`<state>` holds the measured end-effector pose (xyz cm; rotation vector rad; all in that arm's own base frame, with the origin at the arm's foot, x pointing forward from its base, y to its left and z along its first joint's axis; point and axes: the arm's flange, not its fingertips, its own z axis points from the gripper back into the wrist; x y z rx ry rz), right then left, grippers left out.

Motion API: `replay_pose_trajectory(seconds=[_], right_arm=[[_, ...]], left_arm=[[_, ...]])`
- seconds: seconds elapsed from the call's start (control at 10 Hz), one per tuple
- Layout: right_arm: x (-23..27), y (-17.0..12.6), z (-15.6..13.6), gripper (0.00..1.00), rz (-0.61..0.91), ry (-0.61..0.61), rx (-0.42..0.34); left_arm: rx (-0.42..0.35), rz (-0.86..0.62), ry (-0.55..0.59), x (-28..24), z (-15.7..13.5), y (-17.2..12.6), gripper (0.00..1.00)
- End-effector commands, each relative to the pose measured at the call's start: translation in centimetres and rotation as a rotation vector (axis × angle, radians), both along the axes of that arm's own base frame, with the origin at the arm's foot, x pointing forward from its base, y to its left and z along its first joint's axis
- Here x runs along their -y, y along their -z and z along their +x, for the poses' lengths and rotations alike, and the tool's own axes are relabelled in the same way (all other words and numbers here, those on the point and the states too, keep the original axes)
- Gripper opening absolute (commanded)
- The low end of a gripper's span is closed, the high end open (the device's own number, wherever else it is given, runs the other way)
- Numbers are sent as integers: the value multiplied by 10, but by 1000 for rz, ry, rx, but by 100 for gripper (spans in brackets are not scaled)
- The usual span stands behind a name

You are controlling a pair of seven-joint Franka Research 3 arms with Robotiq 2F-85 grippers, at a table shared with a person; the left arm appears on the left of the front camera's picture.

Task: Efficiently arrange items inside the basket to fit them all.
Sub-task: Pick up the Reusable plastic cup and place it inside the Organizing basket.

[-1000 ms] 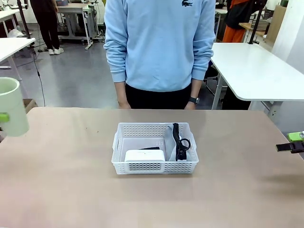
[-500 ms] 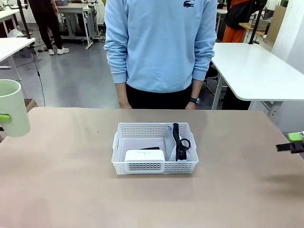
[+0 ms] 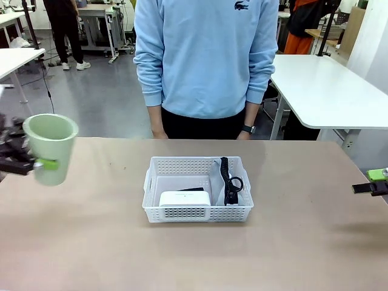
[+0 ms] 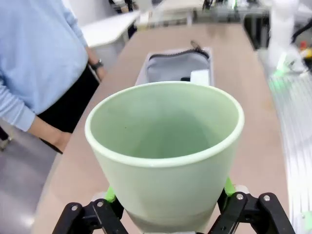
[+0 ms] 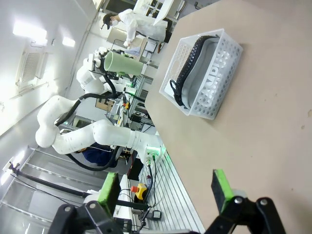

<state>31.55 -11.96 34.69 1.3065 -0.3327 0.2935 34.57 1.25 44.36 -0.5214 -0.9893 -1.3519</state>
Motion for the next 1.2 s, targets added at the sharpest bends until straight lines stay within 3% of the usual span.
replay_pose_trajectory(seconds=[0.0, 0.1, 0.3, 0.4, 0.5, 0.9, 1.1], right_arm=[[-1, 1, -3, 100, -12, 0, 22], [-1, 1, -3, 100, -12, 0, 22], [-1, 1, -3, 100, -12, 0, 22], [-1, 1, -3, 100, -12, 0, 22], [-1, 1, -3, 100, -12, 0, 22], [-1, 1, -3, 100, -12, 0, 22], [-1, 1, -3, 100, -12, 0, 22]], left_arm=[[-50, 179, -13, 96, -1, -8, 86], [-75, 284, -33, 132, 6, -9, 86], [-52, 319, 8, 178, 10, -25, 86], [-86, 325, 224, 166, -3, -30, 86], [-12, 304, -1, 183, -7, -18, 86], [-24, 323, 35, 186, 0, -19, 86], [-143, 443, -75, 227, 41, -41, 86]])
